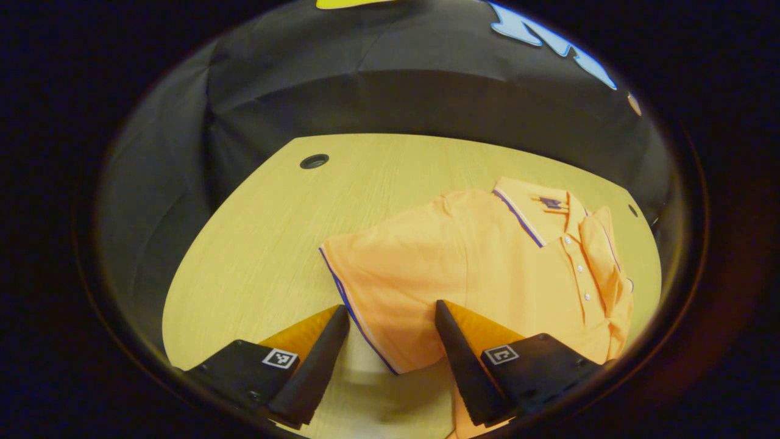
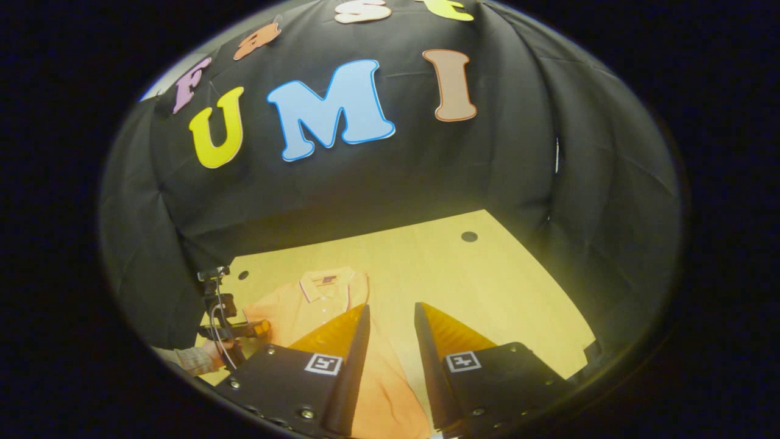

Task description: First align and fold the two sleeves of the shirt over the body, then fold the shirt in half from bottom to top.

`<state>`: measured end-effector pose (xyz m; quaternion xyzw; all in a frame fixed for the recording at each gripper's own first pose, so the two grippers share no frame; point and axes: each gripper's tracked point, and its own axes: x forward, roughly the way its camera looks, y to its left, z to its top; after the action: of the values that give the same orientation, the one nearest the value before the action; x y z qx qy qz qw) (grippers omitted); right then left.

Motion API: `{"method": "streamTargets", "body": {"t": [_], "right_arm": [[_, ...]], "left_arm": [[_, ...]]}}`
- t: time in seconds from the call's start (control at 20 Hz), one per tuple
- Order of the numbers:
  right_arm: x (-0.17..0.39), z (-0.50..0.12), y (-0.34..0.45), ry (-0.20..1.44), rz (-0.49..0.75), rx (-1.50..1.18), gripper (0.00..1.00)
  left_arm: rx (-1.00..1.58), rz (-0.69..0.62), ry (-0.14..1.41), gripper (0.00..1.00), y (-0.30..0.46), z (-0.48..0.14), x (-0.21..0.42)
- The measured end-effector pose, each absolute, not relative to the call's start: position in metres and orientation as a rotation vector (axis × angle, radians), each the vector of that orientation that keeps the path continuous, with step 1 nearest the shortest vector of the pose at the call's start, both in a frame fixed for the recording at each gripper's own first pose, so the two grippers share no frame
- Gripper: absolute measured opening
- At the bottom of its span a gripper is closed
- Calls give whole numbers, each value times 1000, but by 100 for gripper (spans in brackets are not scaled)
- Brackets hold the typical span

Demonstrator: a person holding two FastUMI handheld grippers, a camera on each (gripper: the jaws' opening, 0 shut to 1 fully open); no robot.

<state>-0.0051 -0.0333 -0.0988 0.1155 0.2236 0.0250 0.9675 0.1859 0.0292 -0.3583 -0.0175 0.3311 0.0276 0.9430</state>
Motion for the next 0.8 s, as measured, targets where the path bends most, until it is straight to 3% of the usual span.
{"method": "streamTargets", "body": {"t": [0.05,0.15,0.3,0.4,0.5,0.8], "right_arm": [[-4,-99,-33,455,53,233,47],[-3,-100,-32,459,56,232,47],[-3,-102,-32,460,57,230,47],[-3,-102,-34,460,54,229,47],[-4,-103,-34,461,53,233,47],[-7,-105,-38,461,46,231,47]], "left_arm": [[-31,50,675,92,27,-359,186],[-25,39,668,76,22,-358,190],[-23,60,658,24,21,-357,193],[-12,62,656,23,20,-357,193],[-2,72,659,11,19,-356,194],[7,51,650,10,15,-351,196]]}}
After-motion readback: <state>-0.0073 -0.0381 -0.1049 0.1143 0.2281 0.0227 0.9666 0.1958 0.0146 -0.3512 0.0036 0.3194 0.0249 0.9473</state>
